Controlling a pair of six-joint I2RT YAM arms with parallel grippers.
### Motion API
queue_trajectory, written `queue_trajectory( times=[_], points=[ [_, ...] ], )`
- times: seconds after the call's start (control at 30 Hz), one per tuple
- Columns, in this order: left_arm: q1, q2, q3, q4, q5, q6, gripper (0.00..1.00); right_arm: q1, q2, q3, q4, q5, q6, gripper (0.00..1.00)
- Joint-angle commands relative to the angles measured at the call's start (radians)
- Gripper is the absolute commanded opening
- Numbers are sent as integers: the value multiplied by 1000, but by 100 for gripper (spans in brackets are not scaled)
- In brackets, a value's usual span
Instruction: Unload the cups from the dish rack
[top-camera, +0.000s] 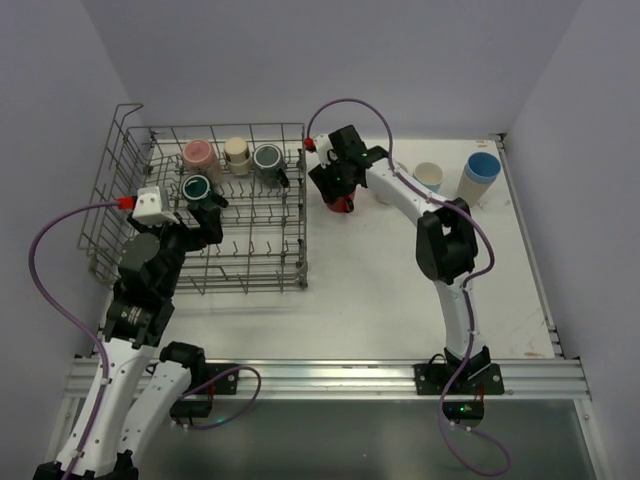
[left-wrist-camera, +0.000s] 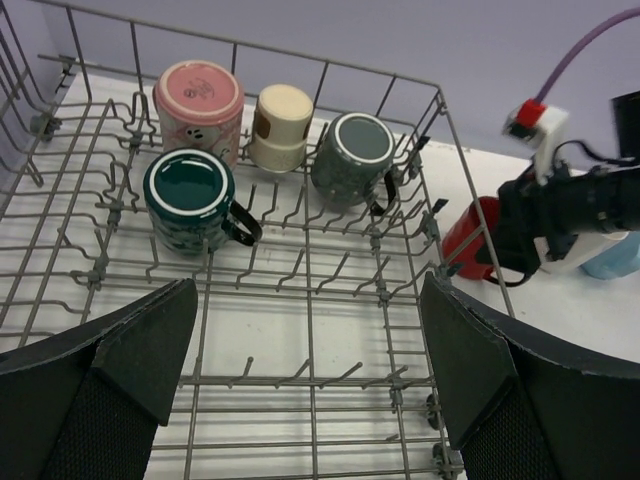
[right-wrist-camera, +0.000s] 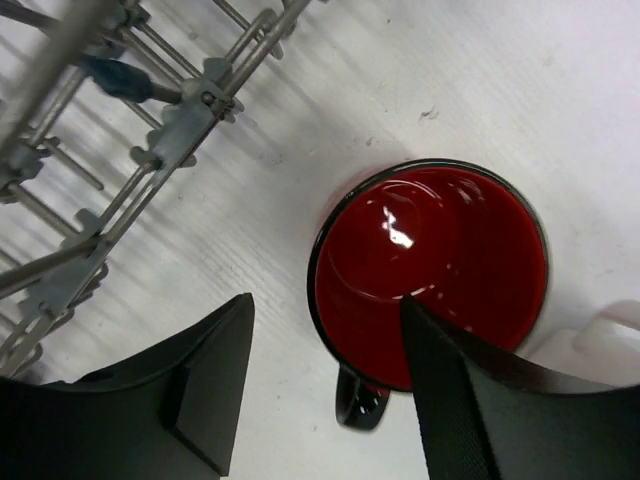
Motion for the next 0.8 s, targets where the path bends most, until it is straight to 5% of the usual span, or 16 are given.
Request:
queue_trajectory(
  times=[0.0, 0.23, 0.33, 0.53, 0.77],
  points=[
    [11, 70, 31, 25, -38, -14, 100, -1, -217, -18, 104, 22, 47, 65],
    [14, 265, 207, -52, -131, -63, 100, 1, -525, -284, 291, 51, 194, 98],
    [15, 376, 259, -48, -225, -69, 100, 1, -669, -448, 373, 33, 303, 99],
    [165, 665, 384, -75, -64, -132, 100, 1, -898, -746, 583, -140, 466, 99],
    [187, 897, 503, -88, -90, -143, 100, 1, -992, -826, 621, -182, 469, 99]
  ],
)
